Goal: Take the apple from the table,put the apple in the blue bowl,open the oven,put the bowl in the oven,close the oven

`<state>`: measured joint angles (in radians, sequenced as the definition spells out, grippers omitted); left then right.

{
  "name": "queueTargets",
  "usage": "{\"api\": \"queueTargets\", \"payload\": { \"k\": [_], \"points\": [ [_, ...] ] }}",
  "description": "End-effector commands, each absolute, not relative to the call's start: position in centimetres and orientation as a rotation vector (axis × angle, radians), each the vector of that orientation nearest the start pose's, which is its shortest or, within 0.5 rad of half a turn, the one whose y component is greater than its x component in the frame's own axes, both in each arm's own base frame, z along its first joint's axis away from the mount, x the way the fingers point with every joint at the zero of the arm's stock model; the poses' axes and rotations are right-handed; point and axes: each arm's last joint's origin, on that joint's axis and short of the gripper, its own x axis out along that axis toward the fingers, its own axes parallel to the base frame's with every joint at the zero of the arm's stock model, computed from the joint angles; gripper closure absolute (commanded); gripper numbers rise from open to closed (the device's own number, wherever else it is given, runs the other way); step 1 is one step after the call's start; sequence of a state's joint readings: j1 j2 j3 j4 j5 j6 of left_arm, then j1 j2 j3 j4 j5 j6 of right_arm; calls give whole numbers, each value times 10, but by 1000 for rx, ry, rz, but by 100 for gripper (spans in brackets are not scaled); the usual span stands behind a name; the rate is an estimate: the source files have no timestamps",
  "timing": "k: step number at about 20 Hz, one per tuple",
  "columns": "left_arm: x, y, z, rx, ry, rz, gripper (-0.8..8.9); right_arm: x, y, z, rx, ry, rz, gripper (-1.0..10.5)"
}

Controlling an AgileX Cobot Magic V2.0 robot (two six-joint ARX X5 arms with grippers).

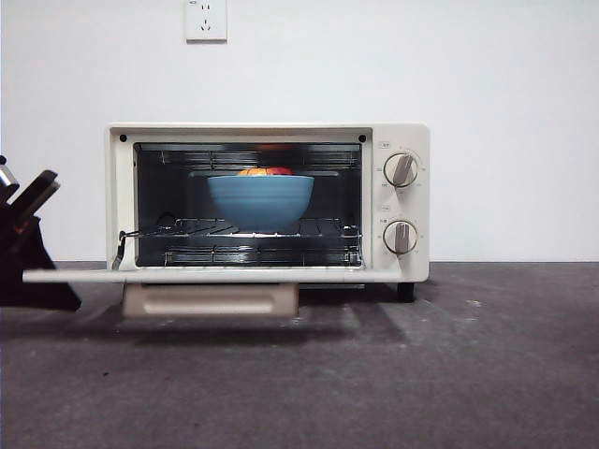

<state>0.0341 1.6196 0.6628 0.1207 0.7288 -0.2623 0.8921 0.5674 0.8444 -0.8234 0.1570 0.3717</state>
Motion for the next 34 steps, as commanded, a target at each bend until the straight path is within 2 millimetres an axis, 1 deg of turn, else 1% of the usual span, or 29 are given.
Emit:
{"api": "queueTargets", "payload": {
  "k": [1, 7, 11, 15, 17, 19, 22, 24, 29, 32, 34],
  "points": [
    [292, -18, 143, -644, 830, -666, 807, 65, 75, 322, 83, 603, 620, 771],
    [306, -18, 165, -717, 636, -697, 807, 65, 75, 322, 84, 603, 620, 771],
    [312, -17, 178, -732, 514, -679, 807, 65, 75, 321, 83, 609, 618, 771],
    [312, -17, 183, -734, 486, -685, 807, 65, 75, 321, 83, 610, 617, 771],
    [308, -17, 190, -732, 483, -691, 807, 65, 75, 321, 82, 609, 617, 771],
    [302, -18, 201, -725, 487, -693, 807, 65, 75, 321, 77, 608, 619, 771],
    [282, -24, 226, -647, 478, -714, 806, 65, 75, 322, 47, 593, 623, 771],
    [261, -29, 244, -567, 478, -690, 806, 66, 76, 323, 23, 565, 637, 771],
    [194, -41, 280, -354, 467, -595, 806, 70, 82, 327, 11, 459, 675, 771],
    [156, -41, 294, -313, 441, -573, 806, 74, 87, 325, 26, 404, 701, 771],
    [131, -38, 300, -303, 423, -556, 806, 77, 92, 317, 40, 391, 735, 771]
  ]
}}
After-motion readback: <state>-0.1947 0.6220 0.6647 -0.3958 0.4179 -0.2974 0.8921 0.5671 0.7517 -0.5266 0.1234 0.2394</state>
